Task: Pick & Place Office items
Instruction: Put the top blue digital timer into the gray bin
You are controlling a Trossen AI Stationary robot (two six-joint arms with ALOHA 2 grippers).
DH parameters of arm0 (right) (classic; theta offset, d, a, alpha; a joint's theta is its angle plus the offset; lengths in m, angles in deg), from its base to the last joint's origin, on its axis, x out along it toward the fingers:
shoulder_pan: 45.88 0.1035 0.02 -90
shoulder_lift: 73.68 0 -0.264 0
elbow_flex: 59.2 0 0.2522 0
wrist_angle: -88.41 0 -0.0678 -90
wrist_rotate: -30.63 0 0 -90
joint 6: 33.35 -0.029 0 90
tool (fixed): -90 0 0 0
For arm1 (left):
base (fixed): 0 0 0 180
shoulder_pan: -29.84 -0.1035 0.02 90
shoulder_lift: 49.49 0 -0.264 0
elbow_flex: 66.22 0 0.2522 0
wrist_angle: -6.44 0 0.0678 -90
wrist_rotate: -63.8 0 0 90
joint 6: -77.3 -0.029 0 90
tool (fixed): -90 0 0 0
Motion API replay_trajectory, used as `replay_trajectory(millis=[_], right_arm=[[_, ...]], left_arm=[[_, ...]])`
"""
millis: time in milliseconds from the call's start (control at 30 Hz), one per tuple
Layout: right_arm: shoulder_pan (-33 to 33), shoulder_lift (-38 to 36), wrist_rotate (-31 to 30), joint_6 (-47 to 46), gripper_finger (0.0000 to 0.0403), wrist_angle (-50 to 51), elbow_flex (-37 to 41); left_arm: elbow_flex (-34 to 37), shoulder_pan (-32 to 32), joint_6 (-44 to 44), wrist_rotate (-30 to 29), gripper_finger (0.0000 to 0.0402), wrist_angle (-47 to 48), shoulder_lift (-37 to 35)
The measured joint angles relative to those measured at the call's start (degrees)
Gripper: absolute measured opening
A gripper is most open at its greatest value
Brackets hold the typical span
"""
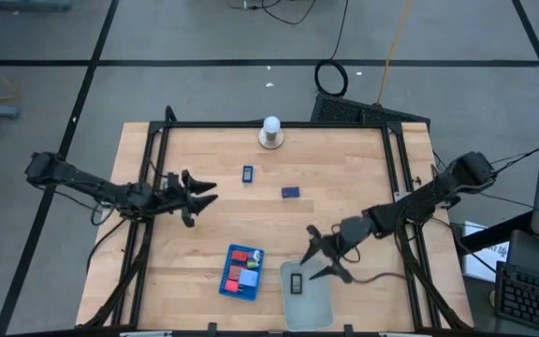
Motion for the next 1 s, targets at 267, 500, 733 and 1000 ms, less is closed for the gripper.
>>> replay_trajectory(millis=[267, 500, 733, 1000], right_arm=[[-6.2, -13.0, -1.4, 4.1, 0.0246, 11.7, 0.0], [-8.5, -21.4, -6.3, 10.0, 0.024, 11.8, 2.7], [-8.8, -28.8, -17.9, 18.6, 0.0237, 10.7, 5.3], [-8.8, -34.2, -17.7, 20.1, 0.0236, 8.9, 6.1]], left_arm=[[-13.6, -0.7, -0.9, 1.1, 0.0264, 8.8, 17.9], [-33.4, -5.9, 8.2, -0.7, 0.0286, 37.8, 32.6], [-46.4, -13.8, 15.2, -0.5, 0.0287, 55.1, 47.9], [-55.8, -25.4, 22.8, 11.2, 0.0287, 62.9, 60.0]])
